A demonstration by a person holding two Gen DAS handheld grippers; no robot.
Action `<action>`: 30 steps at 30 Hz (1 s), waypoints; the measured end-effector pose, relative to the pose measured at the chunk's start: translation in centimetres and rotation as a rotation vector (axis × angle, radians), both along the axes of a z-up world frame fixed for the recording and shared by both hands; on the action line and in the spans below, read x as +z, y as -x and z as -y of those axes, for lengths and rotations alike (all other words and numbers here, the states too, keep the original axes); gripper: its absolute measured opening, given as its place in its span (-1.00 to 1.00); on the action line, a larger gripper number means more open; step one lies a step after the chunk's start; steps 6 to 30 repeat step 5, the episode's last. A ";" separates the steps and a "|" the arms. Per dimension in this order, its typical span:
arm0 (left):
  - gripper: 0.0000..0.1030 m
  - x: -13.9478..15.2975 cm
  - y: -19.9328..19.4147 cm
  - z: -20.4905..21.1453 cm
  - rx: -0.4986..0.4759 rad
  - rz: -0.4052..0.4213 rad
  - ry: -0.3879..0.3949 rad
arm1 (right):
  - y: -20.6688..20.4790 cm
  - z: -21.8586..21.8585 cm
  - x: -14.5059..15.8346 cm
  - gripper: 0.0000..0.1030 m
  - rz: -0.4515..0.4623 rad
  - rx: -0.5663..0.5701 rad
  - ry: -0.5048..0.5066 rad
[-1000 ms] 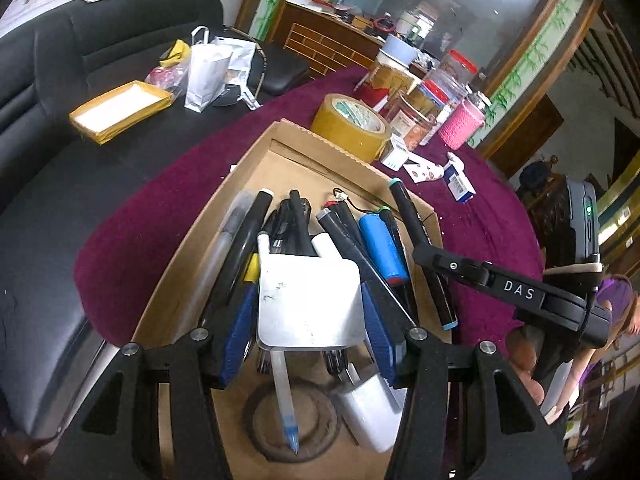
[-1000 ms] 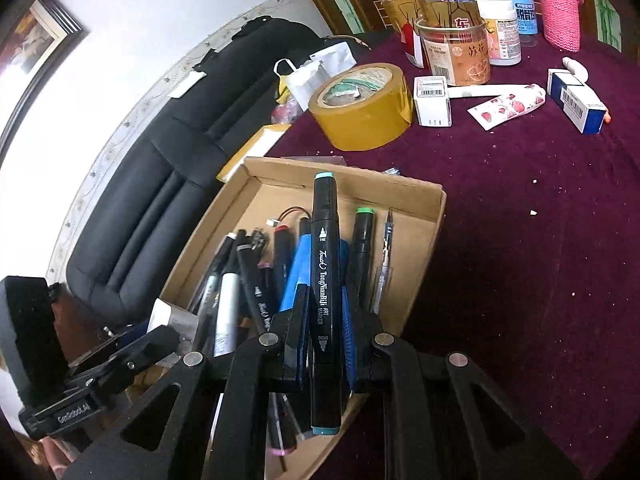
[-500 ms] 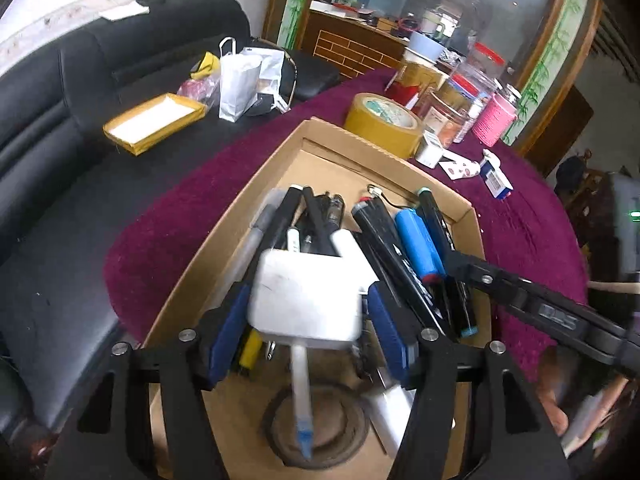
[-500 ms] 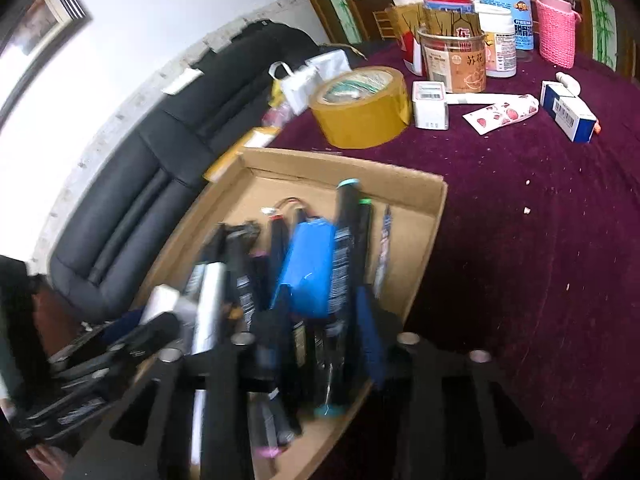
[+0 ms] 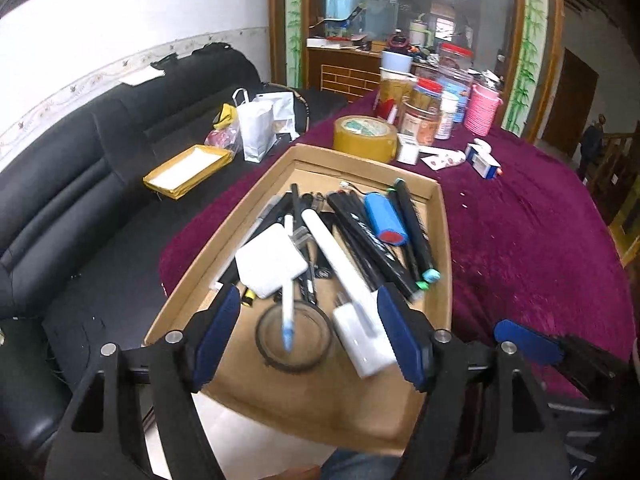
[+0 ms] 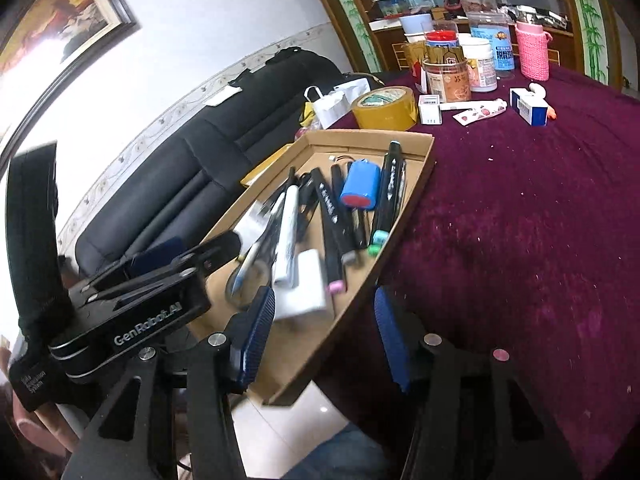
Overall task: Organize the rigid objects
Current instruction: 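Open both tools to release the charger and marker in the tray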
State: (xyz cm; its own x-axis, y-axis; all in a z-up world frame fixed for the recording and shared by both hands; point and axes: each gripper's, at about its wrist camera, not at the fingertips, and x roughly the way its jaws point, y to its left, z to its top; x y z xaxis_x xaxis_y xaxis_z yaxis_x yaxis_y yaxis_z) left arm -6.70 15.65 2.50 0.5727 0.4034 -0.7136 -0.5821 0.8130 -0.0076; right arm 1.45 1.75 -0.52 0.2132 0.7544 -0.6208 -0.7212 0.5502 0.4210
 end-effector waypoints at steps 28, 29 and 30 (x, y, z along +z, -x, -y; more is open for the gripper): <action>0.38 0.3 0.2 1.3 -0.006 -0.009 -0.013 | 1.1 1.5 0.4 -0.08 0.040 -0.024 0.001; 0.38 0.3 0.2 1.3 -0.006 -0.009 -0.013 | 1.1 1.5 0.4 -0.08 0.040 -0.024 0.001; 0.38 0.3 0.2 1.3 -0.006 -0.009 -0.013 | 1.1 1.5 0.4 -0.08 0.040 -0.024 0.001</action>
